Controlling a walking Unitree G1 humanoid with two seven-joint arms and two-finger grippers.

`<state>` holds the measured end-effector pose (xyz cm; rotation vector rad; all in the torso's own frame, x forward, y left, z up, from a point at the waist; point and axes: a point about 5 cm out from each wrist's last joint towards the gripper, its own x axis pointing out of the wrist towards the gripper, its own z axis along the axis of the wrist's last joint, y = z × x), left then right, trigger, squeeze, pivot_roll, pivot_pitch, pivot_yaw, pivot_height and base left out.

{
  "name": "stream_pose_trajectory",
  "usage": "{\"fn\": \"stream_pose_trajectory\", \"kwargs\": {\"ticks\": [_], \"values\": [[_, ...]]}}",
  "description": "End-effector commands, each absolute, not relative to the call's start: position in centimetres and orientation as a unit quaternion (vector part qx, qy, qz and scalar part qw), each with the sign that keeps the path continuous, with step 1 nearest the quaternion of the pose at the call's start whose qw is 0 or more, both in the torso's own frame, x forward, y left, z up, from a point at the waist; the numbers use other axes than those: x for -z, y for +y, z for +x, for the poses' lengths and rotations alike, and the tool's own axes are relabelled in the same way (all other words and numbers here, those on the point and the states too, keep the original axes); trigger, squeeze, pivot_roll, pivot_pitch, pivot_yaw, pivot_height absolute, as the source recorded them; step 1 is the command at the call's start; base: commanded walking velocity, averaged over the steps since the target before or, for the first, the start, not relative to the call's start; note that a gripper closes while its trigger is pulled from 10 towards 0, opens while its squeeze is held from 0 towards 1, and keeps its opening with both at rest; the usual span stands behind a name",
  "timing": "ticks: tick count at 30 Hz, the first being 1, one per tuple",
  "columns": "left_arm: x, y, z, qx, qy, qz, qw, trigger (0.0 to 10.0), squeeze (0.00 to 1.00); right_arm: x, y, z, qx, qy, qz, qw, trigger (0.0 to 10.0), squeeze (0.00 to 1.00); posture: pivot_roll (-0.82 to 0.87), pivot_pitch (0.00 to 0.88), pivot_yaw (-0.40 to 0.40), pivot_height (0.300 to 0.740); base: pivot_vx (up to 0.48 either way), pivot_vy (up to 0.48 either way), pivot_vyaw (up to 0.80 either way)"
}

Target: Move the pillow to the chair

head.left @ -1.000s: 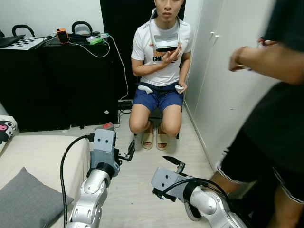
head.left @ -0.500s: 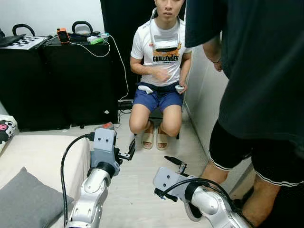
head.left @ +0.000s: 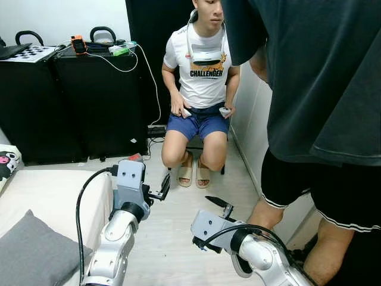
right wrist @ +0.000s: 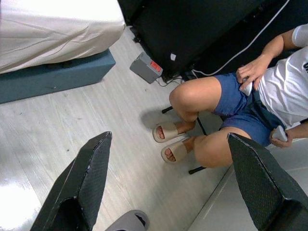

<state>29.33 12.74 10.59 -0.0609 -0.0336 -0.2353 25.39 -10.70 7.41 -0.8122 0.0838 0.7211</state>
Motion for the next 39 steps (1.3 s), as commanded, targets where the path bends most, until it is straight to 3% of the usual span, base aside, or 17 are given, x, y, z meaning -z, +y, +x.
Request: {"fn": "stream_pose_trajectory", "kwargs": {"ticks": [1,11,19,21,23,24,25,27,39], "values": [[-10.5,13.0,29.5,0.118,-0.012,-0.03,0.993,10.0,0.0,-7.2,-10.4,25.1,-0.344,0.035,-0.386,0.855,10.0,0.0,0.04,0.0,0.014,0.74,0.0,0.0,0.0],[-10.4,12.8,29.6,0.12,-0.011,-0.033,0.992,10.0,0.0,-7.3,-10.2,25.1,-0.353,0.025,-0.402,0.844,10.0,0.0,0.02,0.0,0.015,0.74,0.0,0.0,0.0],[-10.4,12.8,29.6,0.121,-0.012,-0.035,0.992,10.0,0.0,-7.6,-10.6,25.1,-0.328,0.017,-0.407,0.853,10.0,0.0,0.02,0.0,0.018,0.74,0.0,0.0,0.0],[-10.4,13.0,29.7,0.12,-0.011,-0.035,0.992,10.0,0.0,-9.2,-12.0,26.3,-0.246,0.007,-0.311,0.918,10.0,0.0,0.01,0.0,0.026,0.74,0.0,0.0,0.0],[-10.4,13.0,29.7,0.12,-0.011,-0.035,0.992,10.0,0.0,-9.2,-12.0,26.3,-0.246,0.007,-0.311,0.918,10.0,0.0,0.01,0.0,0.026,0.74,0.0,0.0,0.0],[-10.4,13.1,29.7,0.12,-0.011,-0.035,0.992,10.0,0.0,-9.6,-12.6,26.6,-0.215,0.005,-0.275,0.937,10.0,0.0,0.01,0.0,0.026,0.74,0.0,0.0,0.0],[-10.4,13.1,29.7,0.12,-0.011,-0.035,0.992,10.0,0.0,-9.6,-12.6,26.6,-0.215,0.005,-0.275,0.937,10.0,0.0,0.01,0.0,0.026,0.74,0.0,0.0,0.0],[-10.4,13.2,29.8,0.12,-0.009,-0.036,0.992,10.0,0.0,-10.3,-15.2,27.5,-0.149,0.008,-0.209,0.966,10.0,0.0,0.01,0.0,0.029,0.74,0.0,0.0,0.0],[-9.9,14.3,30.1,0.106,0.0,-0.035,0.994,10.0,0.0,-7.6,-21.9,27.2,-0.004,0.083,-0.132,0.988,10.0,0.0,0.0,0.0,0.032,0.74,0.0,0.0,0.0]]}}
